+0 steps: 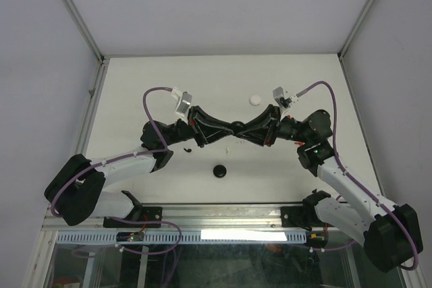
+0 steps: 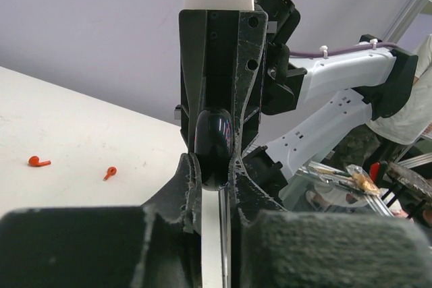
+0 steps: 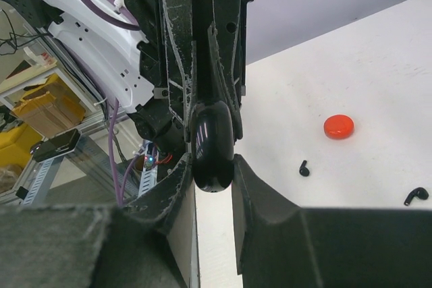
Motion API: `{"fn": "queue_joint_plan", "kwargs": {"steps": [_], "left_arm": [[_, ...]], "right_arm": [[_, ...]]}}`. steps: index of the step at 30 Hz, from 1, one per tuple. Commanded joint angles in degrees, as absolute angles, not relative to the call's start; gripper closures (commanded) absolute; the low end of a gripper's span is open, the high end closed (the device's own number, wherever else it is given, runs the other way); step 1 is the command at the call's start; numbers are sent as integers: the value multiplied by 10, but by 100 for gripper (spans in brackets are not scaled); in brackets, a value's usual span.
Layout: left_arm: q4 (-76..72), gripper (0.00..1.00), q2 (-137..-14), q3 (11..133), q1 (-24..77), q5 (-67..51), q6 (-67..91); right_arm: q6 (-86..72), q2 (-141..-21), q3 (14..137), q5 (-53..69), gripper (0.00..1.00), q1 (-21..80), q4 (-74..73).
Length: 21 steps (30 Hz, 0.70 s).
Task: Insert the wireless bluetooth earbuds into the charging case
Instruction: Pick up the charging case at the center of the board.
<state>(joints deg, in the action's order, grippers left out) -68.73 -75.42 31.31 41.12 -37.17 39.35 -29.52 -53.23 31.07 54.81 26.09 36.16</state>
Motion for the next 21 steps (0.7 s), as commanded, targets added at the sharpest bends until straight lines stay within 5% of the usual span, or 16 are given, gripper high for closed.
{"fn": "queue_joint_plan", "kwargs": {"steps": [1, 12, 21], "left_arm": [[-663, 100, -725, 344, 413, -399, 353], [-260, 100, -632, 423, 413, -415, 153], [-22, 100, -623, 523, 413, -443, 22]], "right_arm": [[-248, -521, 343, 560, 90, 263, 283], [-134, -512, 385, 595, 50, 264, 170], [-36, -509, 376, 600, 45, 279, 188]]}}
